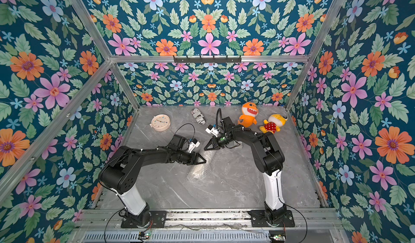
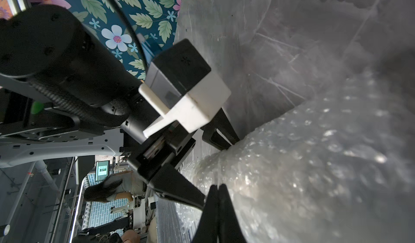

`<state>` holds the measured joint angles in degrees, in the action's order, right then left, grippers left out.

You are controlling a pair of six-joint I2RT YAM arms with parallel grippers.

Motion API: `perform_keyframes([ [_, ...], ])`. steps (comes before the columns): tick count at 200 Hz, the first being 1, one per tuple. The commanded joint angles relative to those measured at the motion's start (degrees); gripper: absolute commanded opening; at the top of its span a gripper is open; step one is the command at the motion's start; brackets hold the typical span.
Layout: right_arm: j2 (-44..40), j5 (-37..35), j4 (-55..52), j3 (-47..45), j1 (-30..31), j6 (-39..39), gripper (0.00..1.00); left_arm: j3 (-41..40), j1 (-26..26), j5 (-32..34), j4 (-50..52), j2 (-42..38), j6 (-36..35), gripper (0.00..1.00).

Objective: Wrap vases in bubble wrap
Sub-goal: Stick the tape on the bubble wrap.

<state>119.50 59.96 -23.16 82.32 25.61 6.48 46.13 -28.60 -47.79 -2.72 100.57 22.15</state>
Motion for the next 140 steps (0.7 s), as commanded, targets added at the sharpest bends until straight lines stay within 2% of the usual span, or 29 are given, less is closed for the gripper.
perform_keyframes([
  [1, 0.77, -0.78, -1.2, 0.59, 0.16, -2.35, 0.0, 0.26, -0.29, -0.41, 2.0, 0.24, -0.67, 0.31],
  [41, 2.64, -2.23, -1.38, 1.09, 0.45, -3.13, 0.0, 0.57, -0.55, -0.39, 2.19, 0.41, -0.7, 0.31],
  [77, 2.27, -6.63, -3.34, 0.8, 1.97, -5.49, 0.0, 0.8, -0.67, -0.22, 2.54, 0.41, -0.7, 0.31],
  [117, 1.75, -15.48, -6.1, 0.14, 4.44, -8.38, 0.02, 0.63, -0.73, 0.36, 2.81, -0.38, -0.5, 0.31],
  [140, 0.64, -20.48, -5.67, -1.82, 4.81, -8.68, 0.07, 0.73, -0.76, 0.43, 2.98, -0.38, -0.44, 0.31],
])
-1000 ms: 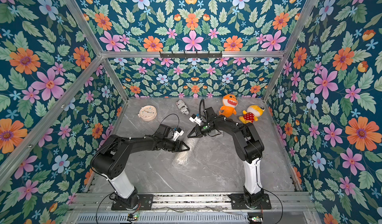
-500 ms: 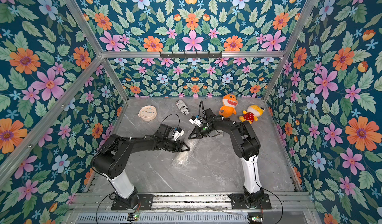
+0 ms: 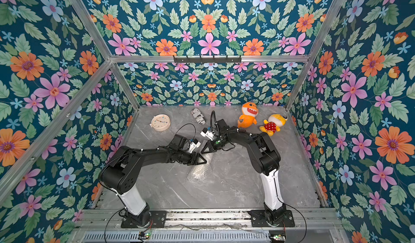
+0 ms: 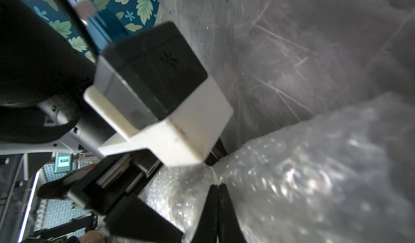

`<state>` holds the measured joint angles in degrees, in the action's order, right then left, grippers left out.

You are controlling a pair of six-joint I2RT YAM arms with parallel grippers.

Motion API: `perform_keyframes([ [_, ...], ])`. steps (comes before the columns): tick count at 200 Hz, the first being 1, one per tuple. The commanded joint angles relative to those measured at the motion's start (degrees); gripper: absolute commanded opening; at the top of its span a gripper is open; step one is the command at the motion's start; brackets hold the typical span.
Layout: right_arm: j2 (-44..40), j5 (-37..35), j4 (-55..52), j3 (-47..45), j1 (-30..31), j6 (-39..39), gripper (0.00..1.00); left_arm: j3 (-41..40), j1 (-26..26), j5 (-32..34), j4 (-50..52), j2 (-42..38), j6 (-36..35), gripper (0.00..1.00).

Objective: Wrap vases in bubble wrap
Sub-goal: Stick the tape on the bubble wrap.

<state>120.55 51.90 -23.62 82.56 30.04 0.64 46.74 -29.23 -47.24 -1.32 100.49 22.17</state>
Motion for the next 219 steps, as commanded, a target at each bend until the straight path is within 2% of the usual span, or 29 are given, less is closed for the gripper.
perform_keyframes([
  [1, -0.45, -12.6, -5.12, -2.23, 0.37, -2.84, 0.08, 0.07, -0.12, -0.08, 1.54, -0.29, -0.46, 0.31],
  [23, -2.49, -17.92, -4.47, -4.74, 0.37, -3.45, 0.21, -0.19, -0.12, 0.08, 1.5, -0.71, -0.29, 0.31],
  [33, -3.37, -18.66, -3.91, -5.57, 0.38, -3.5, 0.28, -0.4, -0.12, 0.21, 1.49, -0.9, -0.24, 0.31],
  [44, -4.23, -18.23, -3.25, -5.99, 0.32, -3.37, 0.31, -0.51, -0.12, 0.33, 1.41, -0.91, -0.29, 0.31],
  [139, -8.28, -12.97, -2.57, -2.45, -0.04, -0.73, 0.45, -0.77, -0.12, 0.31, 1.01, -0.56, 0.06, 0.31],
  [219, -12.59, -7.6, 0.98, -2.63, -1.33, 3.53, 0.47, -0.8, -0.19, 0.36, 0.78, -0.45, 0.15, 0.3],
])
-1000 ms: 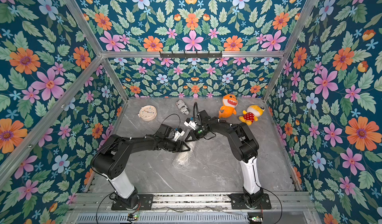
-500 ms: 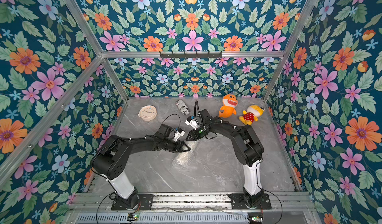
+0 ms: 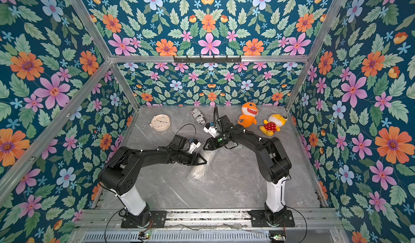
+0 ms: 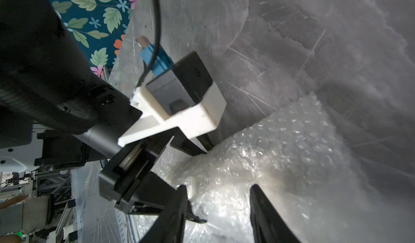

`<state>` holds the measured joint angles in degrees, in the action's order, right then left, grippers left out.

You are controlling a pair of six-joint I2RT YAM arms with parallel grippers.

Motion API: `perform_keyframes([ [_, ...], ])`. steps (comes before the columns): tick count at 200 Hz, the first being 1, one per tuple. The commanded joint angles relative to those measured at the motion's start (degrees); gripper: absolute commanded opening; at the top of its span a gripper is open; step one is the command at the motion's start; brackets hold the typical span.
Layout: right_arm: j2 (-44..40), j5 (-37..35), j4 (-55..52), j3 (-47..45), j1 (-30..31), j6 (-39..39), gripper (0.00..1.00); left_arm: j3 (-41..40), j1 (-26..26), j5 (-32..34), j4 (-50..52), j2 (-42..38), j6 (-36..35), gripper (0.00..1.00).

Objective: Wrap vases in bubble wrap
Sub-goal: Stick the tape on the bubble wrap.

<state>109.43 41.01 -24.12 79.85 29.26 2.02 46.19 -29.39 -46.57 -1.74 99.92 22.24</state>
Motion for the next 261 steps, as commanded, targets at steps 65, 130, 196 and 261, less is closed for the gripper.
perform_keyframes([
  [65, -1.08, 10.33, 5.27, -3.32, -0.58, 5.95, 0.39, -0.22, -0.06, -0.44, 0.8, 0.36, 0.3, 0.3],
  [130, -0.44, 11.55, 6.01, -5.11, -0.56, 6.24, 0.38, 0.17, -0.14, -0.51, 0.74, 0.62, 0.36, 0.3],
  [196, -1.31, 11.19, 6.72, -8.16, -0.05, 6.51, 0.38, 0.59, -0.19, -0.62, 0.92, 1.06, 0.27, 0.3],
  [261, -1.46, 9.29, 7.93, -10.24, -0.14, 6.84, 0.37, 0.71, -0.24, -0.42, 1.62, 0.92, -0.08, 0.29],
])
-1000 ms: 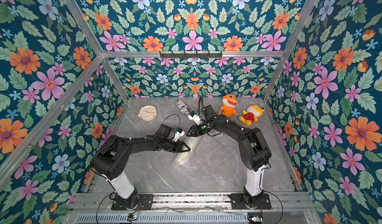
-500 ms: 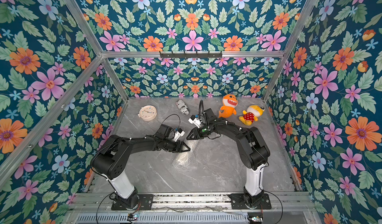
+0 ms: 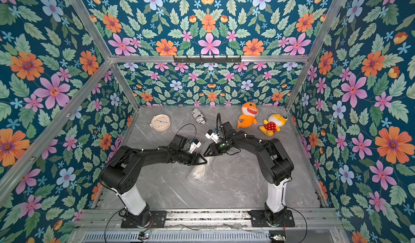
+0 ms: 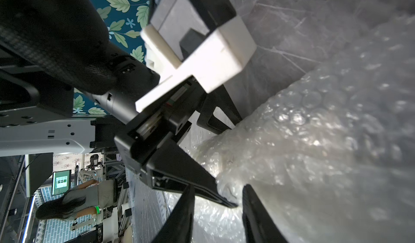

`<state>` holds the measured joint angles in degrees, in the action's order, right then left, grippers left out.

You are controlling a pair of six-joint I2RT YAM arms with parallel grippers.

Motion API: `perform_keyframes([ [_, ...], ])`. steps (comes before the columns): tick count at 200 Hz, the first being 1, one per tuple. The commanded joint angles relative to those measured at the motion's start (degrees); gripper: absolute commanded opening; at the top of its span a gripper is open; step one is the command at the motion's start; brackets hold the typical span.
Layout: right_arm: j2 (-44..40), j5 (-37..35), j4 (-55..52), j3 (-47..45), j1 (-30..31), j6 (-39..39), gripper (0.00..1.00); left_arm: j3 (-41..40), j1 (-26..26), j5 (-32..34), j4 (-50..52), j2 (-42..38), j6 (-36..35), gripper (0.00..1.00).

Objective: Wrap vases in bubble wrap
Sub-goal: Stick the tape on the bubble wrap.

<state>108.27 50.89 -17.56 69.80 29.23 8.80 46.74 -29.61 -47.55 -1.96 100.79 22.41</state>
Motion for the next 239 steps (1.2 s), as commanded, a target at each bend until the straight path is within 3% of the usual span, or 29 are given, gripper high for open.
perform_keyframes([
  [1, -0.32, -0.61, 1.43, -0.19, -0.13, 0.07, 0.37, 0.14, -0.02, 0.54, 1.85, 0.03, -0.26, 0.29],
  [148, 3.05, 1.73, 10.93, -4.15, -0.95, 5.13, 0.37, 0.02, -0.01, 0.59, 1.96, -0.16, -0.32, 0.29],
  [239, -3.99, 0.99, 10.07, -6.4, -1.02, 5.17, 0.38, 0.02, -0.1, 0.45, 1.68, 0.04, -0.27, 0.29],
])
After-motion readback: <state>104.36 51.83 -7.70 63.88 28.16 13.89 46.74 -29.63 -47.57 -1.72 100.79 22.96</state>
